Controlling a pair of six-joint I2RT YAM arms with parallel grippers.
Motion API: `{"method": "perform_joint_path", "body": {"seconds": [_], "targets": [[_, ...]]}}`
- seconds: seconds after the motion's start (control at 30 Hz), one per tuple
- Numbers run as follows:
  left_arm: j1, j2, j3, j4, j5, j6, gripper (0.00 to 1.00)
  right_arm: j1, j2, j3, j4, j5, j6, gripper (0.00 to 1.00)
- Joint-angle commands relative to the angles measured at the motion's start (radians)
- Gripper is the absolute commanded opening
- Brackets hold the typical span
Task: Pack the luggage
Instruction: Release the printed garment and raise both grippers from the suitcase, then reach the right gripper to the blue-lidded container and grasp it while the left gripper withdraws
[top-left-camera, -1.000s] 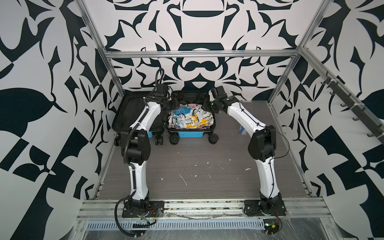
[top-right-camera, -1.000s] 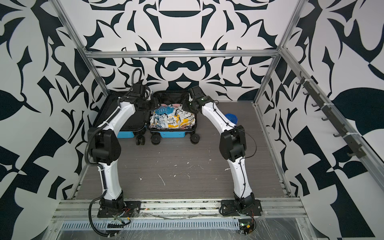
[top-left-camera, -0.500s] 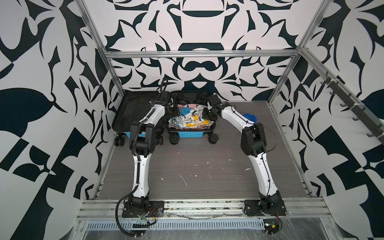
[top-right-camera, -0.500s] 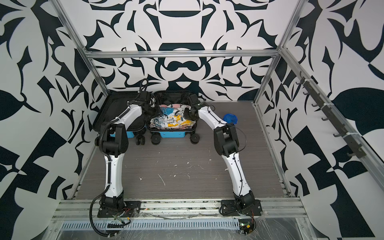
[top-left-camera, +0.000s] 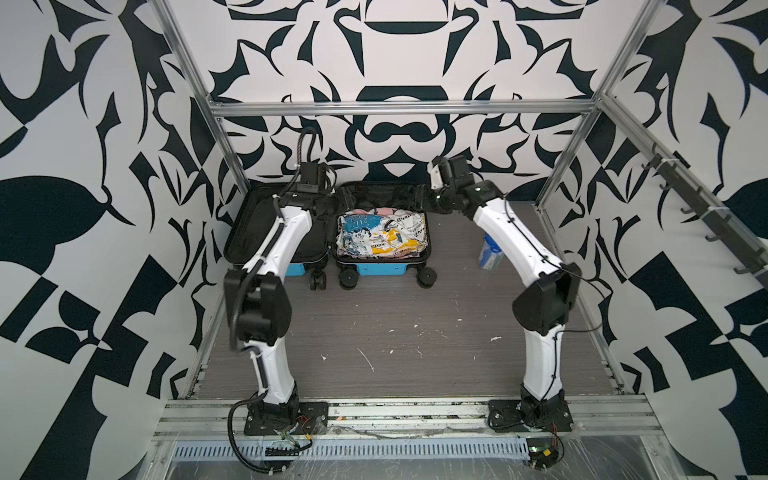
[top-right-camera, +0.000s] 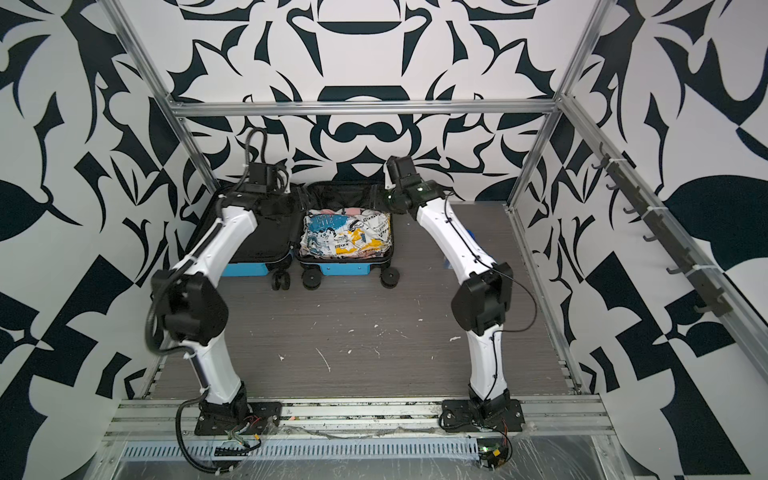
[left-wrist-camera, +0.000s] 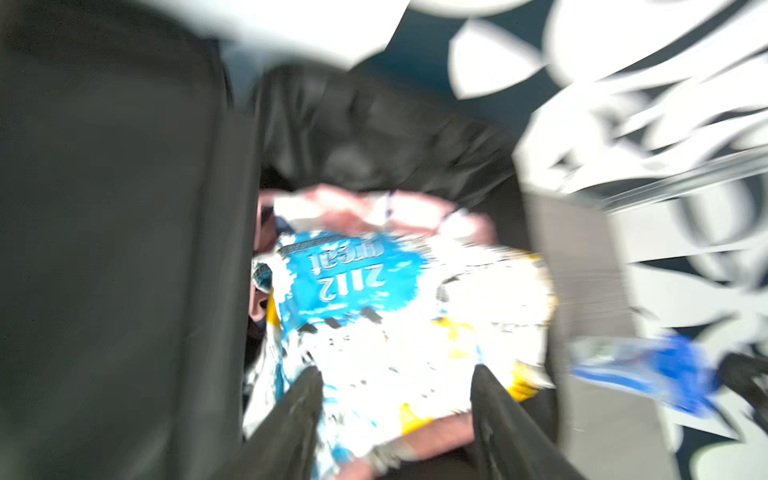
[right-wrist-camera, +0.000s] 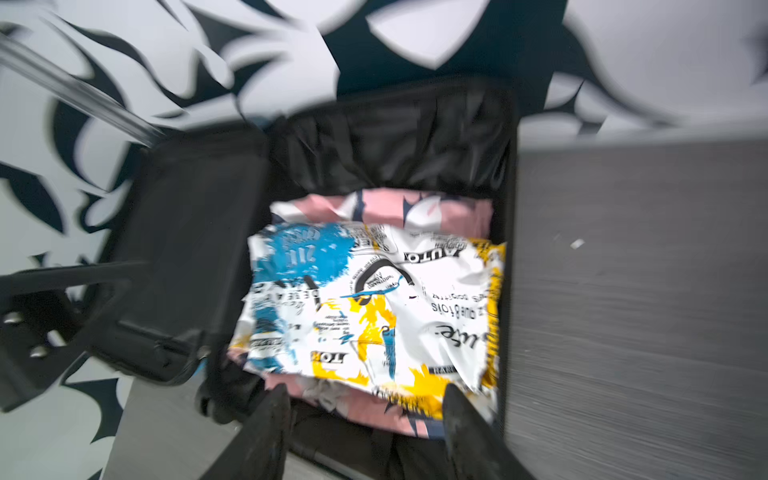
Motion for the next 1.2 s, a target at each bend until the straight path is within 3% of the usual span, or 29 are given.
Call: {"method": "perform_joint_path", "body": {"seconds": [0.0, 0.23, 0.27, 0.3, 0.5, 0.53, 0.57, 0.6, 0.87, 1.17], "targets": [[0.006, -0.176, -0.141, 0.089, 0.043, -0.013, 0.65, -0.028, -0.169, -0.118, -0.095, 0.103, -0.114, 0.70], [-0.016, -0.566, -0.667, 0.450, 0.217, -0.228, 0.84, -0.207, -0.471, -0.471, -0.104, 0.151, -0.146, 0.81], [-0.026, -0.602, -0.727, 0.472, 0.227, -0.244, 0.96, -0.246, -0.500, -0.516, -0.107, 0.150, -0.144, 0.81], [-0.041, -0.641, -0.781, 0.483, 0.224, -0.252, 0.99, -0.280, -0.524, -0.557, -0.105, 0.148, -0.141, 0.82], [-0.124, -0.808, -1.044, 0.459, 0.149, -0.287, 0.99, -0.419, -0.532, -0.696, -0.062, 0.076, -0.121, 0.84], [-0.132, -0.835, -1.090, 0.466, 0.140, -0.303, 0.99, -0.425, -0.513, -0.695, -0.059, 0.071, -0.117, 0.88], [-0.138, -0.856, -1.123, 0.470, 0.135, -0.311, 0.99, -0.427, -0.493, -0.687, -0.060, 0.069, -0.115, 1.00], [-0.141, -0.879, -1.157, 0.469, 0.128, -0.320, 0.99, -0.428, -0.470, -0.673, -0.064, 0.069, -0.112, 1.00], [-0.142, -0.984, -1.253, 0.396, 0.100, -0.321, 0.99, -0.428, -0.336, -0.554, -0.090, 0.077, -0.096, 1.00], [-0.143, -0.968, -1.246, 0.368, 0.068, -0.312, 0.99, -0.428, -0.229, -0.459, -0.122, 0.127, -0.067, 1.00]]}}
